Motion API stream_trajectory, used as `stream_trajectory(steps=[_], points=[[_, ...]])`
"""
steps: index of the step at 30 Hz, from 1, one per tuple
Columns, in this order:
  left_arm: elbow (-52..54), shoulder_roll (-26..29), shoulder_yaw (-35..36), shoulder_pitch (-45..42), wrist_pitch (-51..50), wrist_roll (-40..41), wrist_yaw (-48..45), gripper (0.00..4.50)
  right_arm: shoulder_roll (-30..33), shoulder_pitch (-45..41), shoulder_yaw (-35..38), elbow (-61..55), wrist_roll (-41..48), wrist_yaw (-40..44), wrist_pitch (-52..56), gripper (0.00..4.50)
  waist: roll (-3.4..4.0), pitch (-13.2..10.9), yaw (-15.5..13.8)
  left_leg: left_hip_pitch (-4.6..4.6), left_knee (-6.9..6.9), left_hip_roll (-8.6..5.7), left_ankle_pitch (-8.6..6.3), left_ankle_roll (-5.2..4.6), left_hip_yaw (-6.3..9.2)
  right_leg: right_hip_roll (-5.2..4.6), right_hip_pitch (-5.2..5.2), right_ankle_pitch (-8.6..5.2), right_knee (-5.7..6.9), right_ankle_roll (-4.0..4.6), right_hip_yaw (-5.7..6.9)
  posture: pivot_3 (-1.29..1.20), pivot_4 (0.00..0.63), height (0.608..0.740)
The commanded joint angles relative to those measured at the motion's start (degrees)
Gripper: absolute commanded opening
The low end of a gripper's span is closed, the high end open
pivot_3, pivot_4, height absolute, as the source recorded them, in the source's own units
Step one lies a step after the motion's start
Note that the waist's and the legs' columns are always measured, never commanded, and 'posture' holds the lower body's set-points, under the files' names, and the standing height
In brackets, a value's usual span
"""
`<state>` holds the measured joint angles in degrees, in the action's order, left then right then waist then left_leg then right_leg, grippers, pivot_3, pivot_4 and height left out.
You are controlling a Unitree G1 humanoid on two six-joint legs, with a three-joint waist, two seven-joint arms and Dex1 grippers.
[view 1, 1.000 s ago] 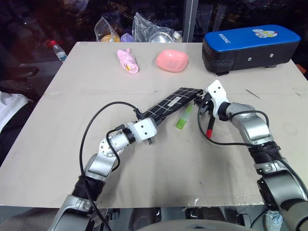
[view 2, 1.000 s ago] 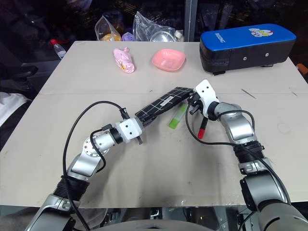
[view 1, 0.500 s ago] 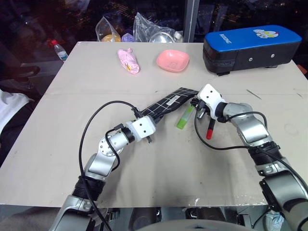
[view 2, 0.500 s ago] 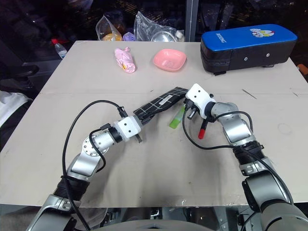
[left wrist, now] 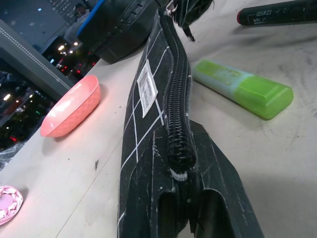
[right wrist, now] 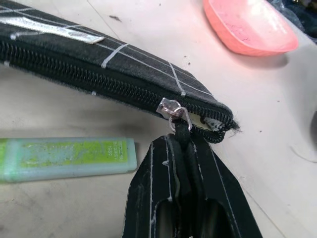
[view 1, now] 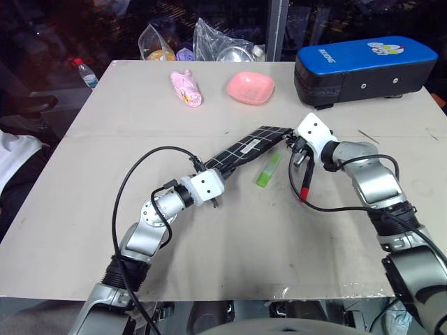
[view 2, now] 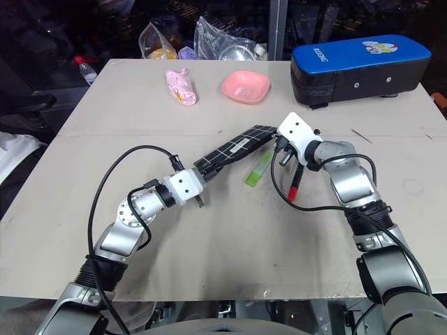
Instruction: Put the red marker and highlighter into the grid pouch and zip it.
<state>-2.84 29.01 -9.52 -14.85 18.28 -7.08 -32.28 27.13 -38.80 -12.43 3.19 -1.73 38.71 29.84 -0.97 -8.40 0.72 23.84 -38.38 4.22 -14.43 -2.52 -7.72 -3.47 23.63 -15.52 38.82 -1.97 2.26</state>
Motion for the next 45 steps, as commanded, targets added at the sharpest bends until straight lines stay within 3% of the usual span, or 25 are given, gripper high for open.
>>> stream_trajectory(steps=[1, 11, 27, 45], points=[[1.0, 0.4, 0.8, 0.0, 1.0, -0.5, 0.7, 0.0, 1.4, 0.2, 1.7, -3.9, 0.6, 0.6, 1.7, 0.02, 0.0, 0.0, 0.0, 0.0, 0.0, 0.0, 0.0, 0.0, 0.0, 0.0, 0.0, 0.0, 0.0, 0.0, 0.0, 0.0, 0.15, 0.74], [-0.2, 0.0, 0.4, -1.2, 1.2, -0.7, 0.3, 0.0, -0.1, 2.5, 0.9, -5.8, 3.7, 3.4, 6.3, 0.02, 0.0, 0.0, 0.0, 0.0, 0.0, -0.01, 0.0, 0.0, 0.01, 0.01, 0.0, 0.0, -0.01, 0.0, 0.0, 0.0, 0.15, 0.74], [-1.6, 0.0, -0.4, -2.2, 2.8, -1.3, -0.5, 0.0, 3.2, 0.4, -5.5, -8.0, -1.7, 6.4, 1.4, 0.02, 0.0, 0.0, 0.0, 0.0, 0.0, -0.02, 0.0, 0.0, 0.01, 0.01, 0.0, 0.0, -0.02, 0.0, 0.01, 0.0, 0.15, 0.74], [0.0, -0.9, 0.4, -1.1, 2.1, -1.8, 0.3, 0.0, 1.6, -1.7, -9.4, -6.8, -4.0, 10.1, -1.0, 0.02, 0.0, 0.0, 0.0, 0.0, 0.0, -0.02, 0.0, 0.0, 0.01, 0.01, 0.0, 0.0, -0.01, 0.0, 0.01, 0.0, 0.15, 0.74]])
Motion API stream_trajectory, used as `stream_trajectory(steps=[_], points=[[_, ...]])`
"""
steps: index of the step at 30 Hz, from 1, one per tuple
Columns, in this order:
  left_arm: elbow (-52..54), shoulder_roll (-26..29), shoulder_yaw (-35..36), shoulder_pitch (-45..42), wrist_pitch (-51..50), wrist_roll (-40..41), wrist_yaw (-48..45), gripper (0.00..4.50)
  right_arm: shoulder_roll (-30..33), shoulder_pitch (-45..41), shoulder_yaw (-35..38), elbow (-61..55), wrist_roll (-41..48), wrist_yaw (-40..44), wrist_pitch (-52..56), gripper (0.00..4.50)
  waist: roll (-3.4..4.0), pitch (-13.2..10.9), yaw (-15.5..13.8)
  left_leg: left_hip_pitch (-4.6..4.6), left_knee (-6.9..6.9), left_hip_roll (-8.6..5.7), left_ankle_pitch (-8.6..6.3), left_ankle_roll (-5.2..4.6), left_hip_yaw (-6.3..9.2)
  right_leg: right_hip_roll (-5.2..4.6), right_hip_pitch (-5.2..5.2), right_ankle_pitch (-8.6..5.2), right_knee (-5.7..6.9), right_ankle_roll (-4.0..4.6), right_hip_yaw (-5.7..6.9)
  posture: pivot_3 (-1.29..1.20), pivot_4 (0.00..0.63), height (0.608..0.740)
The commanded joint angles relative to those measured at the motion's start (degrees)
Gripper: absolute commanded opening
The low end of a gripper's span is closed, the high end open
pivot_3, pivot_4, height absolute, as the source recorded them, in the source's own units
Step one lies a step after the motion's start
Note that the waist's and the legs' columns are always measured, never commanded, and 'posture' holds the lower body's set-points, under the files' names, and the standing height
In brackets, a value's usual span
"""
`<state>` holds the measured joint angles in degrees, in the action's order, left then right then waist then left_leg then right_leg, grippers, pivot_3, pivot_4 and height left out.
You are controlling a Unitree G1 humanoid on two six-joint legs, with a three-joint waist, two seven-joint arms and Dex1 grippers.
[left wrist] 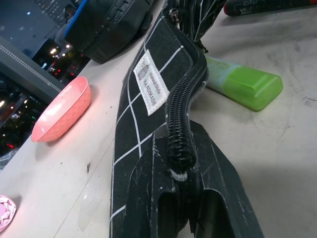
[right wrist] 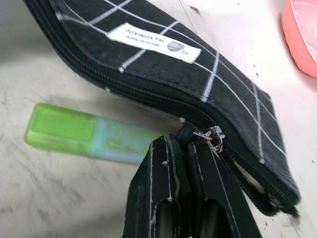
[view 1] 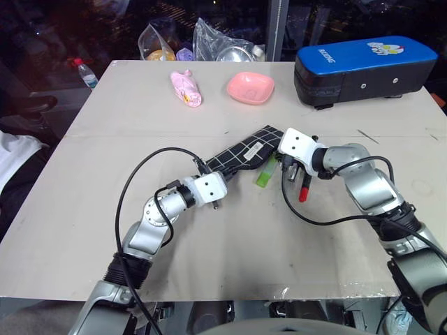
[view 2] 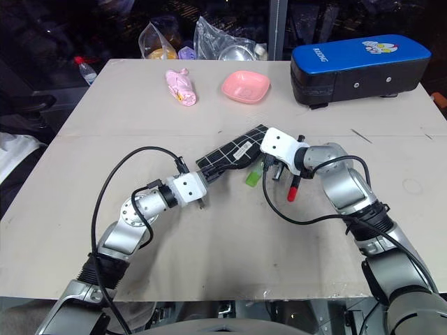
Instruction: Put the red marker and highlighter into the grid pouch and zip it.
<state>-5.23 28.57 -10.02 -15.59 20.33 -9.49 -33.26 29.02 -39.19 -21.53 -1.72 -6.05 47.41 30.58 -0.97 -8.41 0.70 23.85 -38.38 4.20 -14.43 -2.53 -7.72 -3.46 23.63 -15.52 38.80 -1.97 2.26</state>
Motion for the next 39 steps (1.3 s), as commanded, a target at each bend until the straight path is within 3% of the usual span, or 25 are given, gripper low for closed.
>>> stream_trajectory(steps=[1, 19, 39], points=[[2.3, -0.4, 1.4, -0.5, -0.2, 0.5, 1.7, 0.0, -0.2, -1.2, -0.3, -1.8, 0.2, 1.6, -1.8, 0.02, 0.0, 0.0, 0.0, 0.0, 0.0, 0.0, 0.0, 0.0, 0.0, 0.0, 0.0, 0.0, 0.0, 0.0, 0.0, 0.0, 0.15, 0.74], [-0.6, 0.1, 4.2, -2.4, -2.0, -1.9, 7.5, 0.0, 0.7, 0.6, -0.5, -7.0, 1.4, 6.9, -1.1, 0.02, 0.0, 0.0, -0.1, 0.0, -0.01, 0.0, 0.0, 0.0, 0.01, 0.0, 0.0, 0.0, 0.0, 0.0, 0.01, 0.0, 0.15, 0.74], [3.9, -1.0, 2.0, 0.2, 0.6, -1.0, 5.3, 0.0, -2.5, -1.9, -2.8, -5.0, 0.8, 7.4, -2.1, 0.02, 0.0, 0.0, 0.0, 0.0, -0.01, -0.01, 0.0, 0.0, 0.01, 0.01, 0.0, 0.0, 0.0, 0.0, 0.02, 0.0, 0.15, 0.74]])
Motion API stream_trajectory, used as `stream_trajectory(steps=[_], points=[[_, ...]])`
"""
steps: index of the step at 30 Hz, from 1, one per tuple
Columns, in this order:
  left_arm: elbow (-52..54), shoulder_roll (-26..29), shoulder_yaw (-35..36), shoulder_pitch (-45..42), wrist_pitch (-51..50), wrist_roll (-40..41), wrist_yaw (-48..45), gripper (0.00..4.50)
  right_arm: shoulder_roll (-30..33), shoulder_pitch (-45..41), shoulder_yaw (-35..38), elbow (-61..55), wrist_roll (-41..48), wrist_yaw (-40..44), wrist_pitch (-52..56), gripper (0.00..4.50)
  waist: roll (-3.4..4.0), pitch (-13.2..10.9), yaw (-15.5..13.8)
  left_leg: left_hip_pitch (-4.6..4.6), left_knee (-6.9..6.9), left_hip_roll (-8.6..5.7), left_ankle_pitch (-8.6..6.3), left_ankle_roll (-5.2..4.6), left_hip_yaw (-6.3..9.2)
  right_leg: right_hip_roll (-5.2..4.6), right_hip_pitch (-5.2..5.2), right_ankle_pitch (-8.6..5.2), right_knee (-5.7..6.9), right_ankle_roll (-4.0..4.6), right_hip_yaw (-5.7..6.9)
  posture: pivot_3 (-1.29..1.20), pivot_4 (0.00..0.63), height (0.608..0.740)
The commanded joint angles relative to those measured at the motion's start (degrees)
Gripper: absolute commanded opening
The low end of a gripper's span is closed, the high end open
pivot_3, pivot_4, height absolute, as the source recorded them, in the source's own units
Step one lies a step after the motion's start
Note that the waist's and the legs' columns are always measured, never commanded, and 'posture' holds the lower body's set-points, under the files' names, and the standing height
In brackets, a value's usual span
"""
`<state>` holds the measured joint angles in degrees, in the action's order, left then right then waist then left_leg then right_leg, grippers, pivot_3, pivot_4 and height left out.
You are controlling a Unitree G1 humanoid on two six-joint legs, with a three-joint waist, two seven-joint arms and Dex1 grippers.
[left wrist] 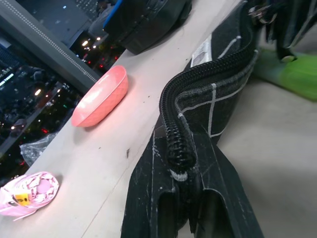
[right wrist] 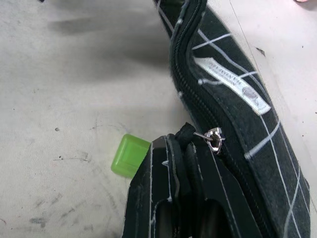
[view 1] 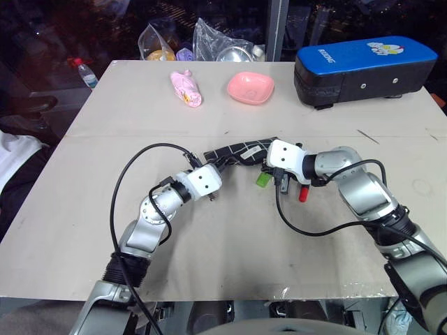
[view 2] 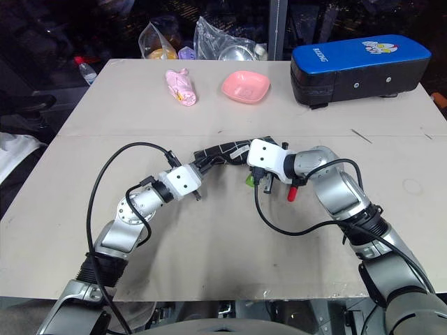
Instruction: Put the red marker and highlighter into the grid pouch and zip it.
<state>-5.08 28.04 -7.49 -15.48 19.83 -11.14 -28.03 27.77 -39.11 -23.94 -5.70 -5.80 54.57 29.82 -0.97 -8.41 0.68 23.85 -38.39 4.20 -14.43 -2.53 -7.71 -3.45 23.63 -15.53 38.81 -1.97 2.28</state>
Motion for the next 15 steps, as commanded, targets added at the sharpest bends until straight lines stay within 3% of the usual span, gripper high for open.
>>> stream_trajectory(steps=[1, 15], points=[[4.1, -0.6, -0.6, 0.3, 1.0, 0.5, 0.1, 0.0, -1.7, -2.4, -0.5, -0.6, 0.5, 0.2, -1.4, 0.02, 0.0, 0.0, 0.0, 0.0, 0.0, 0.0, 0.0, 0.0, 0.01, 0.0, 0.0, 0.0, 0.0, 0.0, 0.01, 0.0, 0.15, 0.74], [5.4, -1.5, 2.9, 0.7, -0.9, -0.8, 5.1, 0.0, -3.2, -3.2, -0.7, -0.8, 2.0, 2.7, -1.0, 0.02, 0.0, 0.0, 0.0, 0.0, 0.0, 0.01, 0.0, 0.0, 0.0, -0.01, 0.0, 0.0, 0.0, 0.0, 0.01, 0.0, 0.15, 0.74]])
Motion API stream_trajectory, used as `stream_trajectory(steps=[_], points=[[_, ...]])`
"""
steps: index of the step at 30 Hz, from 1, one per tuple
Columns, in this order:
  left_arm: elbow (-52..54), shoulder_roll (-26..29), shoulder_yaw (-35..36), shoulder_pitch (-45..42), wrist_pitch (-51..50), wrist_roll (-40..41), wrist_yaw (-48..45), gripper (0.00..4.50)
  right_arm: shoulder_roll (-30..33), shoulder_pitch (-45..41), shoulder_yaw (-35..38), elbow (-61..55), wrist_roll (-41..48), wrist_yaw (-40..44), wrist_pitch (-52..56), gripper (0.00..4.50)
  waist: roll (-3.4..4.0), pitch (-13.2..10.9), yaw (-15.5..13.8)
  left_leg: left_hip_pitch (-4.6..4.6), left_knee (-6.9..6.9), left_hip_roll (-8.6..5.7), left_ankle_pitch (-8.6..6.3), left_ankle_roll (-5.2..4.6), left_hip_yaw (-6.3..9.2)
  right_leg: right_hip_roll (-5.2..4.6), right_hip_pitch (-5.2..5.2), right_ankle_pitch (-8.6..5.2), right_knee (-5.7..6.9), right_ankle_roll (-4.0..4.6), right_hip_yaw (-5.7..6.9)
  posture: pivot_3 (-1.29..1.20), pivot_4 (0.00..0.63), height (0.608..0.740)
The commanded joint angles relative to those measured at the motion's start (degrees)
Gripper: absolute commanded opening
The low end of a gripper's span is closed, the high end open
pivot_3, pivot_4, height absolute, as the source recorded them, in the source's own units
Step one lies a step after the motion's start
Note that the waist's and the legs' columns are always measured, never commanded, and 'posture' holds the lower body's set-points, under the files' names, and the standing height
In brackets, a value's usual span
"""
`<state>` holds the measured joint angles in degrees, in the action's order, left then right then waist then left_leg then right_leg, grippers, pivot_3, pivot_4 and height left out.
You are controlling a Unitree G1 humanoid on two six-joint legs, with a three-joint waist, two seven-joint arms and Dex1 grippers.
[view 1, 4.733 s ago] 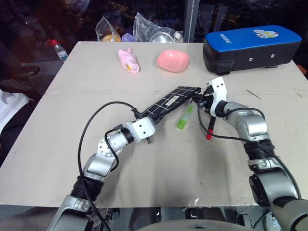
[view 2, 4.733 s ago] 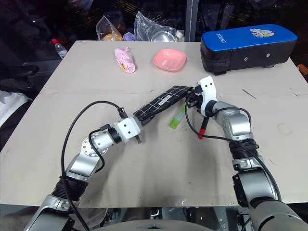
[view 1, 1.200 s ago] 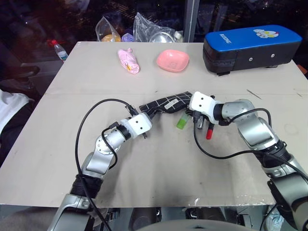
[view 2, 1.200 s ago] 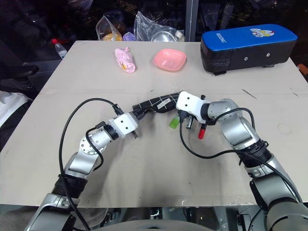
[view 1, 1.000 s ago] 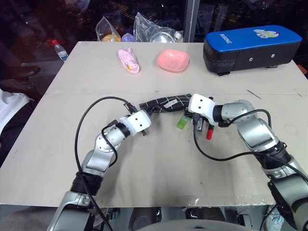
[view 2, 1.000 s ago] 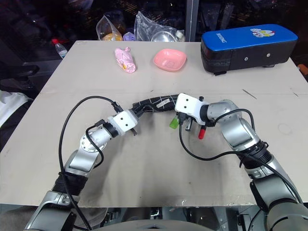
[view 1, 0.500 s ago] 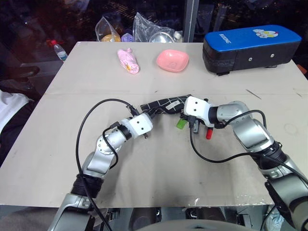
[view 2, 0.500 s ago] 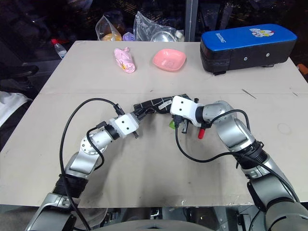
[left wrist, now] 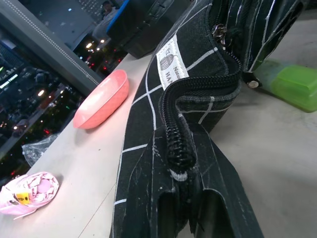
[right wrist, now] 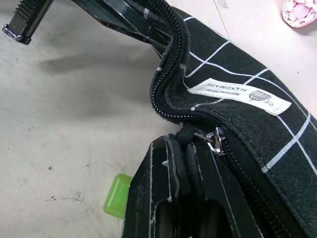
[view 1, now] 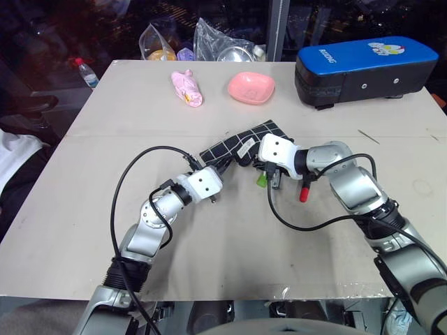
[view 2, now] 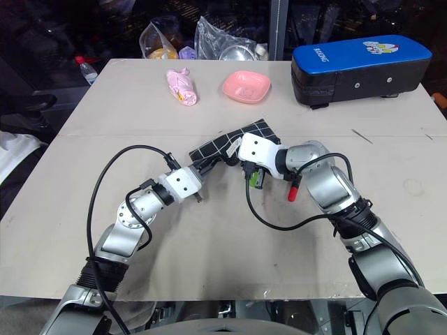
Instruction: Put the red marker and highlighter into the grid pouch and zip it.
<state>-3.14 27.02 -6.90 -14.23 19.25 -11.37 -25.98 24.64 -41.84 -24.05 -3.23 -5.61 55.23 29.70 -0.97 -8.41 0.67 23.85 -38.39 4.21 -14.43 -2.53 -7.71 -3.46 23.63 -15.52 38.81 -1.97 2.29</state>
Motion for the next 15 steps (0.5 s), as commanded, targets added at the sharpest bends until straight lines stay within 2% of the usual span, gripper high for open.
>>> stream_trajectory(steps=[1, 15], points=[[3.4, -0.4, 2.8, -0.8, -0.6, -1.0, 4.0, 0.0, -0.1, -0.4, -0.7, -3.7, 2.1, 2.7, -0.8, 0.02, 0.0, 0.0, 0.0, 0.0, 0.0, 0.0, 0.0, 0.0, 0.01, 0.0, 0.0, 0.0, 0.0, 0.0, 0.0, 0.0, 0.15, 0.74], [3.2, -1.1, -0.4, -1.2, 1.8, -1.4, 3.0, 0.0, -2.1, -1.5, -1.1, -3.3, 2.3, 2.1, -0.6, 0.02, 0.0, 0.0, 0.0, 0.0, 0.0, 0.0, 0.0, 0.0, 0.01, 0.0, 0.0, 0.0, 0.0, 0.0, 0.01, 0.0, 0.15, 0.74]])
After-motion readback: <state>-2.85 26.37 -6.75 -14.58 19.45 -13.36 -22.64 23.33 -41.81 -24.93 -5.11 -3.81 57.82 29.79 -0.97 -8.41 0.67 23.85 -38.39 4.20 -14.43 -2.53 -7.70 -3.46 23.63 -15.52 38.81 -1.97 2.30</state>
